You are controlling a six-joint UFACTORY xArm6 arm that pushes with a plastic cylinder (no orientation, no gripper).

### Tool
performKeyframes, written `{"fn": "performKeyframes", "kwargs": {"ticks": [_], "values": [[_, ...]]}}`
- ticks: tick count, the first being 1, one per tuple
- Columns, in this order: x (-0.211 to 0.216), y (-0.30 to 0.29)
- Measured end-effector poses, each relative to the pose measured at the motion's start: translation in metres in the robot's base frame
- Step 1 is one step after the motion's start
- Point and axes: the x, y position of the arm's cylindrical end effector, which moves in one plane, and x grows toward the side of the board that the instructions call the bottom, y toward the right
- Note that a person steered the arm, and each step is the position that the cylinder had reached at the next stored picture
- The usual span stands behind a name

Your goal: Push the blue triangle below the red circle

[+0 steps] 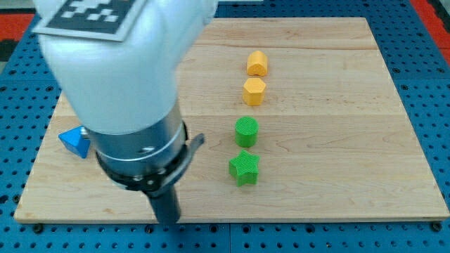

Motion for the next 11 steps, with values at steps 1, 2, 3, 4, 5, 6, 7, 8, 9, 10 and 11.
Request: {"fn": "performKeyframes", "kwargs": {"ticks": [1, 2, 3, 4, 5, 6, 7, 8, 9, 10, 11], "values": [[0.0, -0.058], [-0.005, -0.114], [-0.035, -0.152], [-0.064, -0.155], [-0.094, -0.15], [-0.129, -0.146], [-0.156, -0.133], [-0.176, -0.118], [-0.183, -0.102], [-0.228, -0.1], [-0.263, -0.098]]}}
